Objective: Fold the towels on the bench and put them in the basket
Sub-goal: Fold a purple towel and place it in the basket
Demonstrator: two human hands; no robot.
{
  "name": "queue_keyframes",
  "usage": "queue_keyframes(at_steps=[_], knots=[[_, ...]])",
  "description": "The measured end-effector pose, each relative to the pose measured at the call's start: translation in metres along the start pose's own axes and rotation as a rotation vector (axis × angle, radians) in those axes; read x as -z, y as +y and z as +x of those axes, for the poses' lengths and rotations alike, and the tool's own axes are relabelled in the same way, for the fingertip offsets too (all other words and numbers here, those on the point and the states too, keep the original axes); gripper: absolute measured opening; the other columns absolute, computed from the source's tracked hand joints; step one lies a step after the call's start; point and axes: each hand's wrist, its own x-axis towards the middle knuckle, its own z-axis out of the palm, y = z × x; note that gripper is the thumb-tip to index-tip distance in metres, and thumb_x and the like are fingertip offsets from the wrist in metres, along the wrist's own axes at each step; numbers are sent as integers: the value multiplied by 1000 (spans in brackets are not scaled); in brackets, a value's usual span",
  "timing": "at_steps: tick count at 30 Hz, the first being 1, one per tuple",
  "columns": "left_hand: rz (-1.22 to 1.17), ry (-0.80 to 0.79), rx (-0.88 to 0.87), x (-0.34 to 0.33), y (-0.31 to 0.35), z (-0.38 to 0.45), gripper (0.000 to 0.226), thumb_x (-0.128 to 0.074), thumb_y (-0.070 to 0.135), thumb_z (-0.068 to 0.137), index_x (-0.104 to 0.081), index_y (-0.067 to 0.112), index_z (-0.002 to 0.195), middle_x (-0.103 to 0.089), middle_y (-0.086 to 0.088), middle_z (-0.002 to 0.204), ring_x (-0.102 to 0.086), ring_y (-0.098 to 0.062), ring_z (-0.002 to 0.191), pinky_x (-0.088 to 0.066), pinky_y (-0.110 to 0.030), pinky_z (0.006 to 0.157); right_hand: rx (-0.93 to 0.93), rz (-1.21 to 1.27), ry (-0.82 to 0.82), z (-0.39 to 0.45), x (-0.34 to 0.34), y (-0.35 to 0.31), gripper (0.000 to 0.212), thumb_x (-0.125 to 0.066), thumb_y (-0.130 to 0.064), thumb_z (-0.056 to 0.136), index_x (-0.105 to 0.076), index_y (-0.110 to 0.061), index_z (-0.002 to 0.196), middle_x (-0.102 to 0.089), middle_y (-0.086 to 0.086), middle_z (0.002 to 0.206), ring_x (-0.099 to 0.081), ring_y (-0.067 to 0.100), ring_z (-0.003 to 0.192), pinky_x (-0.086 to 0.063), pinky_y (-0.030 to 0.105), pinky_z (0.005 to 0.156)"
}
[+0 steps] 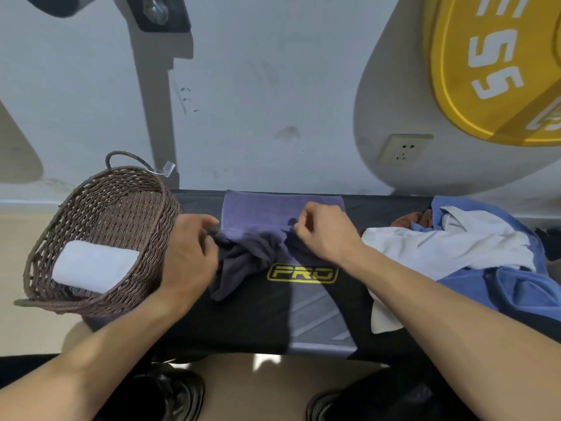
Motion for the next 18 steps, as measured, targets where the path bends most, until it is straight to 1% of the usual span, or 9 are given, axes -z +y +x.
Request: queue_keyframes(at_steps=[1,3,5,7,9,11,13,15,18], knots=[[17,-37,-119,-6,7,-8,25,-57,6,82,-59,21,102,-54,4,104,-56,-14,90,-48,-32,85,40,21,-33,-3,-6,-4,9,-59,-28,87,-62,-20,84,-71,1,88,-64,30,91,-51,37,74],[93,-222,-310,-20,17,-25,30,-58,19,81,-59,24,111,-55,7,114,-56,-16,105,-45,-32,92,120,20,-126,-11,-20,-10,8,-63,-27,83,-62,-23,90,-70,-2,91,-64,27,92,-52,37,75],[164,-398,-354,-32,15,-35,43,-61,26,84,-56,28,127,-52,8,132,-50,-13,123,-42,-32,102,164,-20,-204,-16,-31,-11,24,-66,-29,83,-63,-22,106,-68,1,104,-64,26,98,-54,40,80],[197,-479,-320,-40,6,-32,54,-64,27,87,-50,27,139,-47,6,145,-44,-14,133,-40,-36,108,150,-32,-260,-17,-39,-7,35,-67,-29,84,-60,-19,118,-66,4,115,-63,27,104,-53,42,85],[221,-518,-266,-45,-1,-24,62,-64,31,89,-41,28,146,-44,4,147,-48,-19,130,-45,-40,104,113,-6,-303,-16,-45,-1,40,-68,-30,86,-60,-16,122,-66,5,117,-63,26,106,-53,41,88],[250,-552,-183,-50,-6,-14,71,-65,39,88,-32,31,151,-48,4,134,-57,-21,114,-53,-41,92,75,45,-332,-15,-49,4,42,-69,-30,87,-60,-14,125,-67,5,117,-64,24,106,-53,41,90],[295,-591,-124,-54,-10,-9,77,-67,42,87,-28,34,152,-49,2,119,-58,-23,102,-54,-42,85,46,89,-340,-13,-51,6,46,-69,-29,87,-59,-13,129,-67,4,120,-63,22,108,-53,39,93],[356,-621,-137,-59,-11,-9,72,-67,40,86,-34,33,149,-47,-1,113,-57,-24,100,-53,-41,84,45,98,-352,-10,-52,6,49,-70,-30,86,-58,-13,131,-67,3,121,-63,21,109,-53,36,94],[339,-627,-161,-63,-8,-6,51,-68,39,86,-47,35,131,-46,4,107,-55,-19,96,-51,-34,77,60,105,-382,-9,-53,9,50,-72,-32,85,-58,-15,130,-65,3,126,-62,19,113,-52,31,94]])
